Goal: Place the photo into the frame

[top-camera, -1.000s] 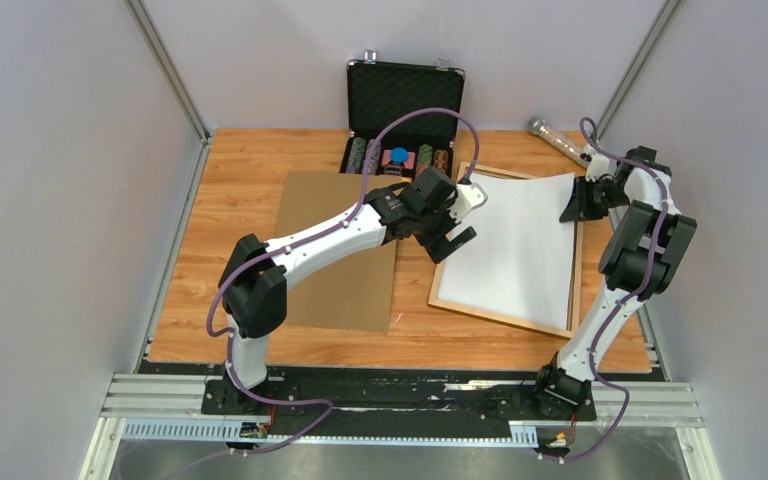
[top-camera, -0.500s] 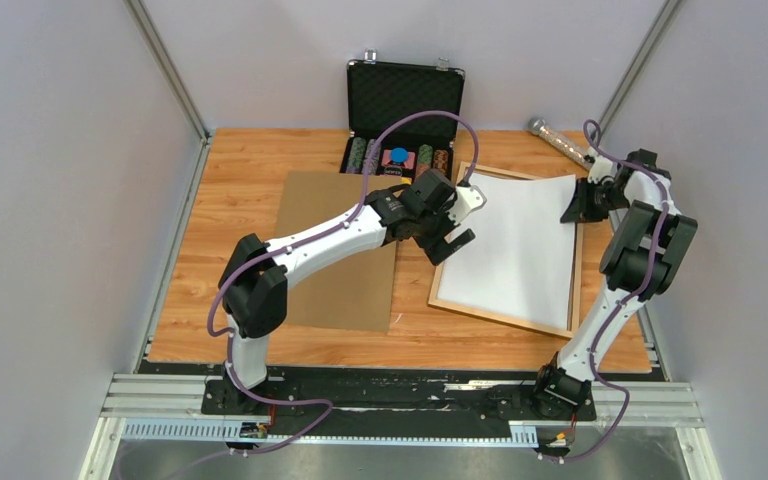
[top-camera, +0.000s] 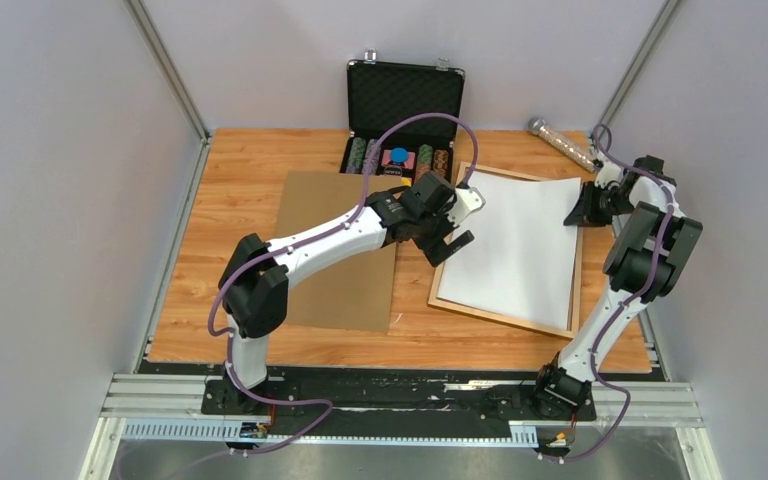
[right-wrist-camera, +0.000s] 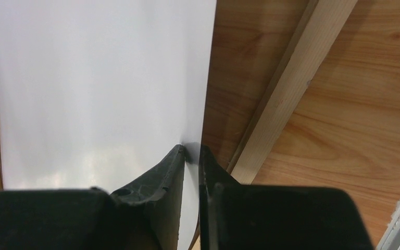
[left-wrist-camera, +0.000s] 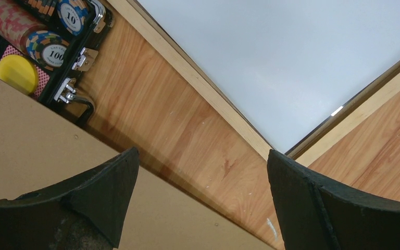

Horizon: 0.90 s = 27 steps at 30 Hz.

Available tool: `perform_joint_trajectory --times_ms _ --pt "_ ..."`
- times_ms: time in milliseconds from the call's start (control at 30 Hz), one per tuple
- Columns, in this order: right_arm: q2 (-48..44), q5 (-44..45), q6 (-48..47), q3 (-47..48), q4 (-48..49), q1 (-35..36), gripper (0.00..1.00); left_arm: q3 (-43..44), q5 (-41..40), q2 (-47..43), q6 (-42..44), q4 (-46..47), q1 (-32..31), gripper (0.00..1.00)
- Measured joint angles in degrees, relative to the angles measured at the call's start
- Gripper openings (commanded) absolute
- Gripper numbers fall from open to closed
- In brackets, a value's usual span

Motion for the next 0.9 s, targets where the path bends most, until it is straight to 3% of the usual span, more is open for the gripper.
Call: perform_joint_trajectory --times_ms 900 --pt "0.00 -0.50 0.98 2.34 0.28 1.05 0.27 -0.42 -0.11 0.00 -0.02 0.26 0.00 1.00"
